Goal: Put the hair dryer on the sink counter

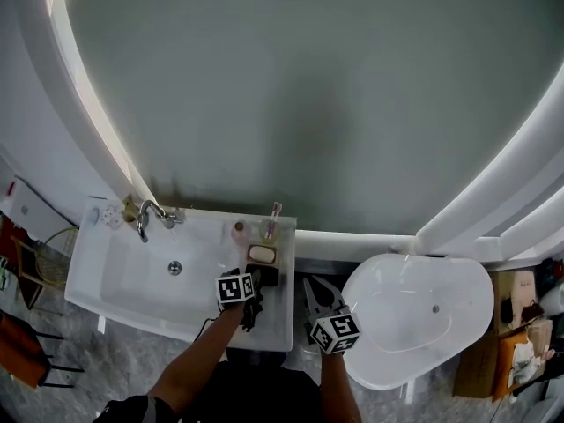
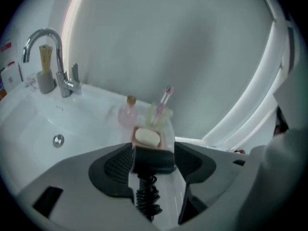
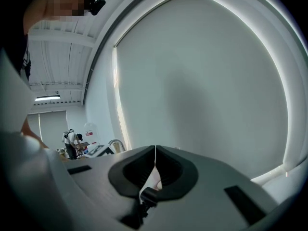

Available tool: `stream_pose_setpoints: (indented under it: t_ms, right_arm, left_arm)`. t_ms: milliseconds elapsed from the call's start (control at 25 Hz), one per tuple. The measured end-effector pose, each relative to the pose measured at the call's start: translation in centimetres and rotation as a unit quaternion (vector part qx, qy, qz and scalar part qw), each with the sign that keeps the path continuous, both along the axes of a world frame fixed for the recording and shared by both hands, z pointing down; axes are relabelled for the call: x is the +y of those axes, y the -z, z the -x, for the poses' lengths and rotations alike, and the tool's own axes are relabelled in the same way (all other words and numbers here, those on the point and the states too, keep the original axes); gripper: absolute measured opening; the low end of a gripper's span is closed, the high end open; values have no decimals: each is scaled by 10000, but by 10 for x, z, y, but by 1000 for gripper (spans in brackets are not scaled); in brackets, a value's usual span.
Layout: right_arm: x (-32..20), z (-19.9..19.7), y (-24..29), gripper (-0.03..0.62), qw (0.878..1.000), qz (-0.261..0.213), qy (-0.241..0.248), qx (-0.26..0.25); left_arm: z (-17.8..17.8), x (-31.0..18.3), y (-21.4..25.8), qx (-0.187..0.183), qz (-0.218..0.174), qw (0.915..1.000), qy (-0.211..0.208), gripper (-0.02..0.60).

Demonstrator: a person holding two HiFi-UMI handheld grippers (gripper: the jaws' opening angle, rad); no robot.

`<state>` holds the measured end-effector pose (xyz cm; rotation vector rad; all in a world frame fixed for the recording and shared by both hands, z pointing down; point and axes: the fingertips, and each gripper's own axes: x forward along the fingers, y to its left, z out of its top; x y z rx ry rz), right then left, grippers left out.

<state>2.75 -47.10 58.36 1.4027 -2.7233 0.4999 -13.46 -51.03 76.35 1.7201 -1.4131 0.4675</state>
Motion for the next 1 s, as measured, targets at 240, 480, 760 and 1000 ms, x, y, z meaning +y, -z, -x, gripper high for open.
stream_pose_setpoints:
  t_ms: [240,480,760,1000]
  right_arm:
    - [0,13,11,31,9999,-112,98,35]
    - [-1,23,24,31,9995,-292,152,30]
    - [1,30,25,31,9992,-334,167,103]
    - [-2,33,23,31,9990,-379,136,199]
  left_arm:
    - [27,-17,119,-142,-1957,9799,-361,185]
    - [44,14,188,-270,-3418,9377,-557,40]
    - [59,46,209,-392,-4004,9135,-605,24]
    - [77,44,200,-463,-3881,9194,-437,23]
